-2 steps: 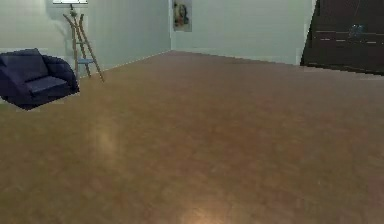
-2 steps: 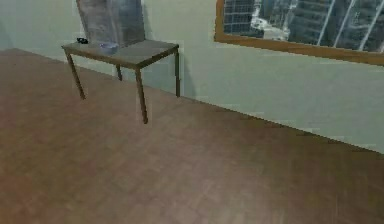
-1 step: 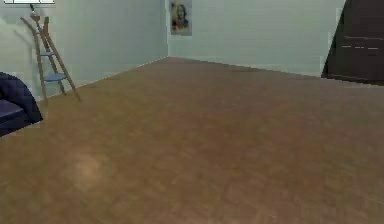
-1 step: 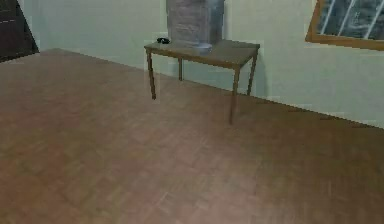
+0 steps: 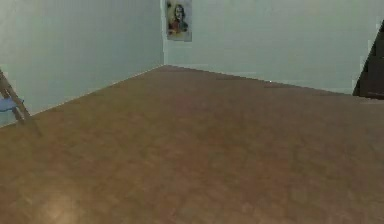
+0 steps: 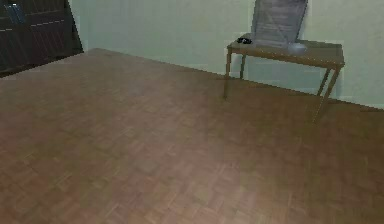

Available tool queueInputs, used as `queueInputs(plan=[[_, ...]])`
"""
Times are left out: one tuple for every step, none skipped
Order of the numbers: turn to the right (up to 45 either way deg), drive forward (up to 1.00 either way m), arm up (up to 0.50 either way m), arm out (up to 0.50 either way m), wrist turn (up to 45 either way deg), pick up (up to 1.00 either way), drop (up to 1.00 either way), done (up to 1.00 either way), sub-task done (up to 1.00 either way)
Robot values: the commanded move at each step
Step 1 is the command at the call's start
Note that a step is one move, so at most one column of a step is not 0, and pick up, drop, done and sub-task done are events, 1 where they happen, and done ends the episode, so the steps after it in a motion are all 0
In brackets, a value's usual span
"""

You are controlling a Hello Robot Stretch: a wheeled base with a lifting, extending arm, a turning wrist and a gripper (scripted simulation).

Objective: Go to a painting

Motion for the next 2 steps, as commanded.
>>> queueInputs(plan=[[0.0, 1.0, 0.0, 0.0, 0.0, 0.0, 0.0, 0.0, 0.0], [0.0, 1.0, 0.0, 0.0, 0.0, 0.0, 0.0, 0.0, 0.0]])
